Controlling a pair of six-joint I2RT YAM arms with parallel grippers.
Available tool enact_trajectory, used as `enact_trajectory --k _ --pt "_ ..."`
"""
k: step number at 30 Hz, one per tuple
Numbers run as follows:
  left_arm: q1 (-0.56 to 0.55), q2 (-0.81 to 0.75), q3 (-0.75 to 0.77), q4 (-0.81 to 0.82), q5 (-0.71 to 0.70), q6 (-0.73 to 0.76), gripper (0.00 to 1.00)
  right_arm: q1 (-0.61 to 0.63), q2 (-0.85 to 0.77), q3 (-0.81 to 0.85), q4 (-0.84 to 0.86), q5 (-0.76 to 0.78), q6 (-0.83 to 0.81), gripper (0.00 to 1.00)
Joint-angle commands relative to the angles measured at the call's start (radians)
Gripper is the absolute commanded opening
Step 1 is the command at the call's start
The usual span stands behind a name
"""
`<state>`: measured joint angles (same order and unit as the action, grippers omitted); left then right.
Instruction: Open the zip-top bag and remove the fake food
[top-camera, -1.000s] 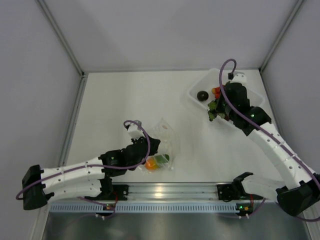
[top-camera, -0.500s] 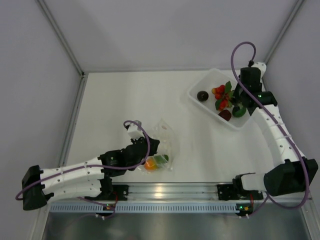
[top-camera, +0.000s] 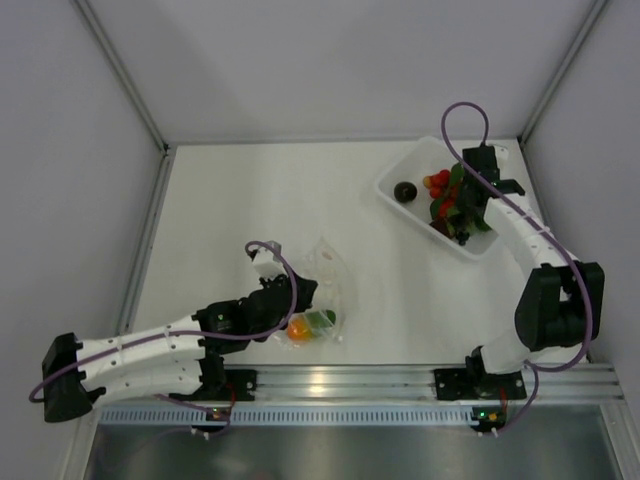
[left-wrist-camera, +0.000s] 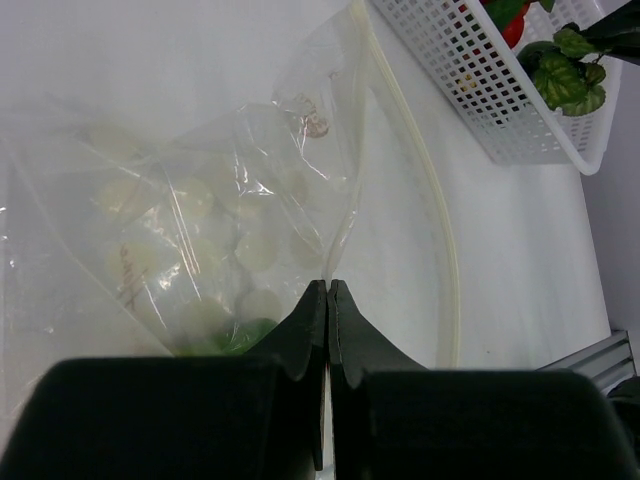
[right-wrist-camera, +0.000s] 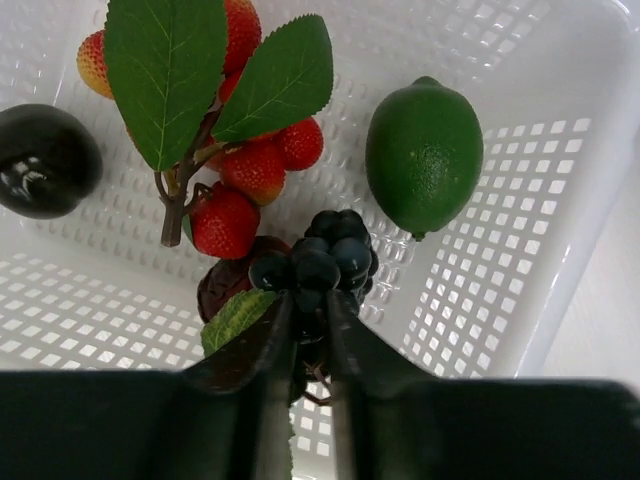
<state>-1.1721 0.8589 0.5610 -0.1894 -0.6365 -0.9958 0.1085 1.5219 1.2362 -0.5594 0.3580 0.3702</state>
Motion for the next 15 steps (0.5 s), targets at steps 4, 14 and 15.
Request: enact_trajectory --k 4,14,15 --pt "0.005 -0.024 0.019 -0.005 -0.005 0.013 0.00 -0.013 0.024 0.109 0.021 0.013 0.001 0.43" --pt "0.005 0.000 0.074 -0.005 0.004 0.029 0.00 -0.001 -0.150 0.138 -0.042 -0.089 -0.023 0.47" --pt "0.005 0.005 0.089 -0.004 0.006 0.031 0.00 0.023 -0.167 0.131 -0.049 -0.102 -0.024 0.47"
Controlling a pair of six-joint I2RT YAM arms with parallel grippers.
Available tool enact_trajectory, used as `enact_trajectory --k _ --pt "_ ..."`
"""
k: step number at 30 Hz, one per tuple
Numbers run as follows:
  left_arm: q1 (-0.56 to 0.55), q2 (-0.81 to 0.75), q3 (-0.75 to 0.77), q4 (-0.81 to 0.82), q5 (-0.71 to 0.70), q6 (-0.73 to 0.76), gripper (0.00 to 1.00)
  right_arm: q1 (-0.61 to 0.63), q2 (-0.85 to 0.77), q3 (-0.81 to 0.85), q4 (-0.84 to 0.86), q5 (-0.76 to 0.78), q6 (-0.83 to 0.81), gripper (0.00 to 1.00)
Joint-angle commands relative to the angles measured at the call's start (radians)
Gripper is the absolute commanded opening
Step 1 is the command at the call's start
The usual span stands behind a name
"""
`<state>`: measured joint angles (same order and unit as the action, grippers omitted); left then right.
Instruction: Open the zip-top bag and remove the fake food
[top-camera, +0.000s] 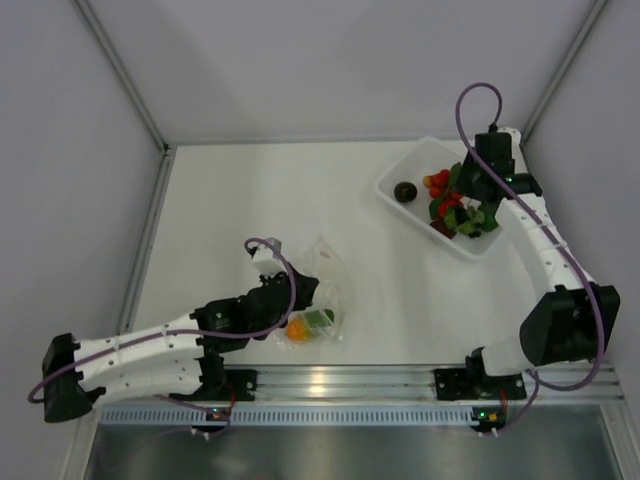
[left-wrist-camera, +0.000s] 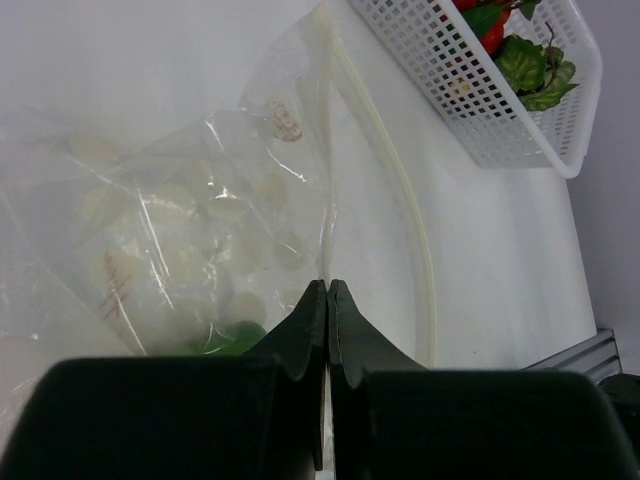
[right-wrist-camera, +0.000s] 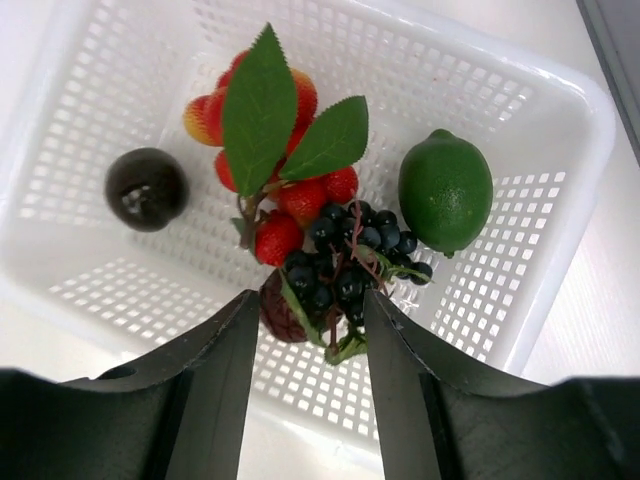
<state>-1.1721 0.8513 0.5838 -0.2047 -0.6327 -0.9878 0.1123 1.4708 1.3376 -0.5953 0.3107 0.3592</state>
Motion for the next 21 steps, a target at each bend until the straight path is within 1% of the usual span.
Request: enact_trajectory --k 1,5,6,7,8,9,11,12,14,15,17,18,20,21 --pt "0.006 0.020 0.076 0.010 0.002 0.026 0.00 0.038 -0.134 0.025 -0.020 -0.062 -0.020 0.46" --pt "0.005 0.061 0.119 0.011 0.005 0.026 0.00 0.160 -0.257 -0.049 -0.003 -0.119 -0.003 0.45" --pt "0.005 0.068 0.128 0.011 0.008 0.023 0.00 0.220 -0.280 -0.092 0.005 -0.133 0.007 0.44" --pt "0.005 0.081 0.140 0.011 0.010 0.017 0.00 0.254 -0.302 -0.116 0.018 -0.146 0.030 0.43" --pt "0.005 0.089 0.149 0.011 0.010 0.014 0.00 0.289 -0.352 -0.147 0.046 -0.172 0.043 0.43" --pt "0.005 0.097 0.155 0.013 0.010 0.012 0.00 0.353 -0.375 -0.214 0.107 -0.244 0.058 0.42" --pt "0.005 0.114 0.171 0.014 0.007 0.000 0.00 0.409 -0.440 -0.274 0.166 -0.306 0.112 0.39" --pt "0.005 0.118 0.175 0.014 0.007 -0.006 0.00 0.462 -0.455 -0.325 0.216 -0.336 0.133 0.38" --pt "0.005 0.133 0.186 0.025 0.008 -0.021 0.00 0.522 -0.495 -0.360 0.253 -0.341 0.176 0.35" --pt "0.005 0.137 0.188 0.037 0.010 -0.023 0.00 0.582 -0.503 -0.380 0.265 -0.337 0.188 0.34" --pt "0.005 0.153 0.195 0.060 0.011 -0.029 0.00 0.642 -0.509 -0.394 0.285 -0.291 0.213 0.33" --pt "0.005 0.160 0.205 0.067 0.010 -0.029 0.00 0.699 -0.504 -0.402 0.292 -0.283 0.218 0.32" --pt "0.005 0.182 0.215 0.079 0.010 -0.037 0.00 0.746 -0.491 -0.411 0.317 -0.275 0.238 0.30" --pt "0.005 0.202 0.232 0.100 0.019 -0.041 0.00 0.818 -0.456 -0.426 0.342 -0.257 0.250 0.30"
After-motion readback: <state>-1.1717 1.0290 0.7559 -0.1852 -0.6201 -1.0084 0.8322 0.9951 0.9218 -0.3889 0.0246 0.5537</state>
